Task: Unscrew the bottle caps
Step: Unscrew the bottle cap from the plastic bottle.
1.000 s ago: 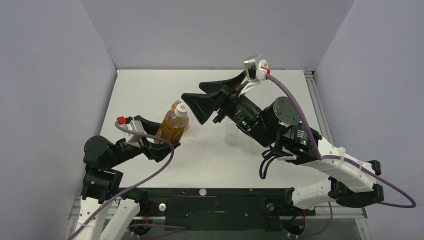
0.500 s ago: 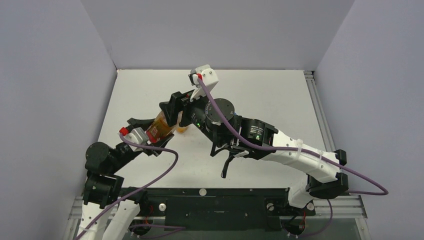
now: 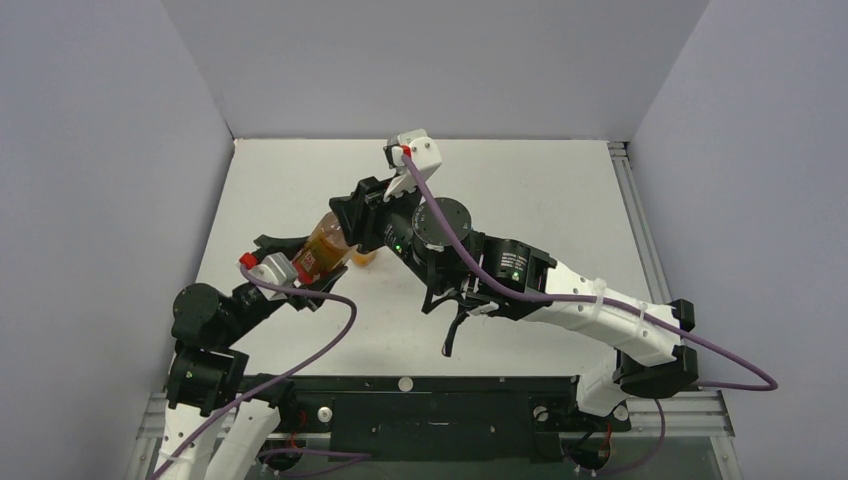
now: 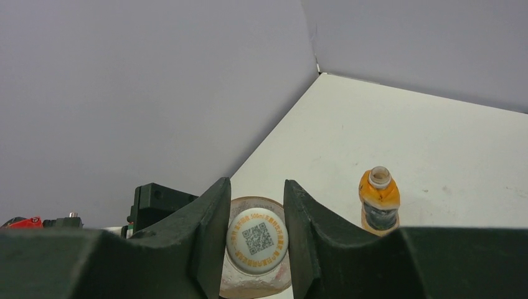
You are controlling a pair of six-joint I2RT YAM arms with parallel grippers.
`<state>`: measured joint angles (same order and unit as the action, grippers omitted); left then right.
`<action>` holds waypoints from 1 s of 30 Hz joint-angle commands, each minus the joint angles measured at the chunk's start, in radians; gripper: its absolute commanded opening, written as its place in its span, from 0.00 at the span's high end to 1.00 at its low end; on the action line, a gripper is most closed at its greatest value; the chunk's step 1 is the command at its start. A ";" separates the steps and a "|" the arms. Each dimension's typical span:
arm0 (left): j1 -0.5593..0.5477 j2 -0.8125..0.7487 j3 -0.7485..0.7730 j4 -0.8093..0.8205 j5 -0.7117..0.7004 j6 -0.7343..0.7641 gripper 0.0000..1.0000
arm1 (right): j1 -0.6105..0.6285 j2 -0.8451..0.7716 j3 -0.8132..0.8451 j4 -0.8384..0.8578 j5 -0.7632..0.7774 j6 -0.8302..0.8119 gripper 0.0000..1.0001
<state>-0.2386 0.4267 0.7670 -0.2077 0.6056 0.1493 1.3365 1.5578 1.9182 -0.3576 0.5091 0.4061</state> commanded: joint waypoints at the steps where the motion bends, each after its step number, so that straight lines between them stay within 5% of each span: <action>1: 0.003 0.011 0.015 0.039 -0.016 -0.040 1.00 | -0.004 -0.056 -0.031 0.052 0.016 0.020 0.69; 13: 0.002 0.047 0.062 0.063 0.056 -0.210 1.00 | -0.018 -0.089 -0.120 0.114 -0.045 -0.059 0.97; 22: 0.004 0.053 0.103 0.102 0.336 -0.410 1.00 | -0.128 -0.306 -0.367 0.398 -0.743 -0.128 1.00; 30: 0.004 0.098 0.143 0.137 0.573 -0.602 1.00 | -0.147 -0.381 -0.462 0.488 -0.938 -0.145 1.00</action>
<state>-0.2424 0.5014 0.8570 -0.1596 1.0851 -0.2947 1.1969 1.2396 1.4914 0.0269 -0.2703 0.2783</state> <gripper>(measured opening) 0.597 0.304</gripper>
